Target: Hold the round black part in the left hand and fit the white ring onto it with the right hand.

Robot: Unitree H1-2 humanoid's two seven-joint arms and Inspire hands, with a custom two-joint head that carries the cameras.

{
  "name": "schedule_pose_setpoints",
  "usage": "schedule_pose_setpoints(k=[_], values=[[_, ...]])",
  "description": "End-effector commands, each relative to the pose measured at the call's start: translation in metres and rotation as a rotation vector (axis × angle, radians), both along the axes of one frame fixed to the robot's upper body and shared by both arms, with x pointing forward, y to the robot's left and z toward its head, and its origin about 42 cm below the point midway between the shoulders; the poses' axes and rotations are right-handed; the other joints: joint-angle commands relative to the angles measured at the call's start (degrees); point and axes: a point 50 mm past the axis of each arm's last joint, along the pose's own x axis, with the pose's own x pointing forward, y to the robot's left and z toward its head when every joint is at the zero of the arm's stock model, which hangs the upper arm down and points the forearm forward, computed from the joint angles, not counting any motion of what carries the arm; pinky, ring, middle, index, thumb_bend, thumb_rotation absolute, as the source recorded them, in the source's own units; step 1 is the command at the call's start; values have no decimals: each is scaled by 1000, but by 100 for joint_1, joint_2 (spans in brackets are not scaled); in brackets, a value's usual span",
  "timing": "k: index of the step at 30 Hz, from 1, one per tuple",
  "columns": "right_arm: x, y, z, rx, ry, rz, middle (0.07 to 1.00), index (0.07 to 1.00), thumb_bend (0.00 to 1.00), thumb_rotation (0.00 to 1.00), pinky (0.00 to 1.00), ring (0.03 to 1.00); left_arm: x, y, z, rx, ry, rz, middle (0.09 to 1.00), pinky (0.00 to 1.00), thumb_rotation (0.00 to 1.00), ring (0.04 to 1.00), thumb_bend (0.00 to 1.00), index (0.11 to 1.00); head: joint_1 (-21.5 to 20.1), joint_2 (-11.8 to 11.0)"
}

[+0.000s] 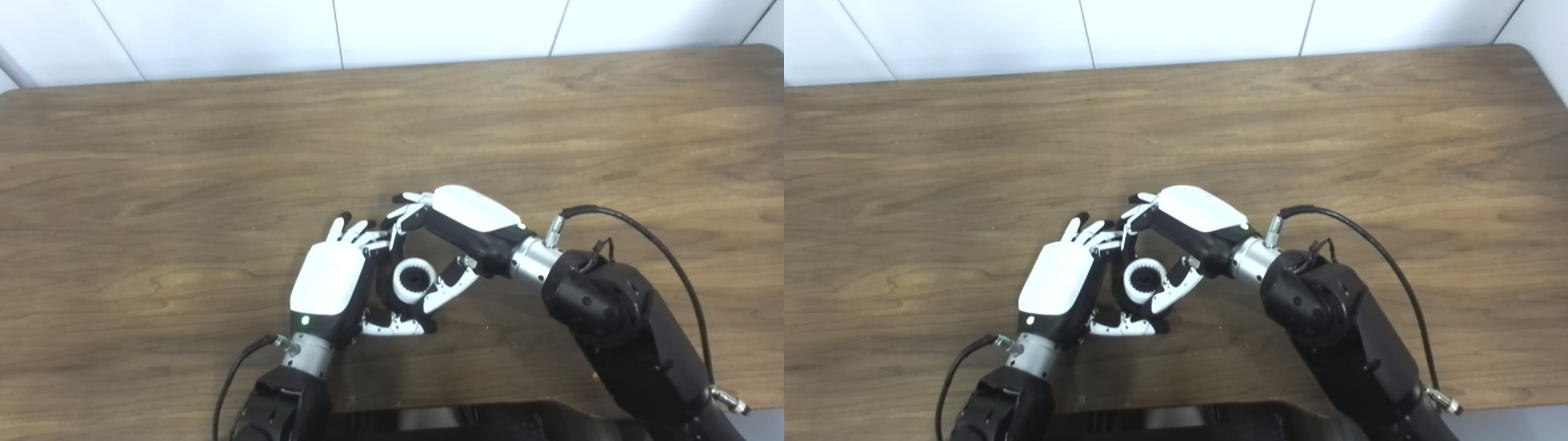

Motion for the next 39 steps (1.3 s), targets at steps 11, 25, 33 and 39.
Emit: schedule_pose_setpoints(k=[11, 25, 33, 39], values=[[3, 1, 13, 27, -66, -2, 843, 564, 753, 249, 965, 956, -3, -5, -3, 20, 10, -20, 778, 1000, 56, 883, 521, 482, -30, -12], [5, -1, 14, 27, -79, -3, 866, 591, 955, 272, 976, 969, -3, -3, -4, 16, 10, -21, 777, 1000, 55, 882, 521, 484, -50, -13], [7, -2, 17, 27, -90, -10, 862, 565, 942, 262, 969, 969, -3, -2, -4, 18, 20, -16, 777, 1000, 55, 888, 520, 484, -82, -23], [13, -11, 29, 68, -113, -61, 849, 567, 955, 248, 927, 951, -3, 0, -5, 11, 32, -16, 780, 1000, 55, 898, 521, 483, -105, -41]])
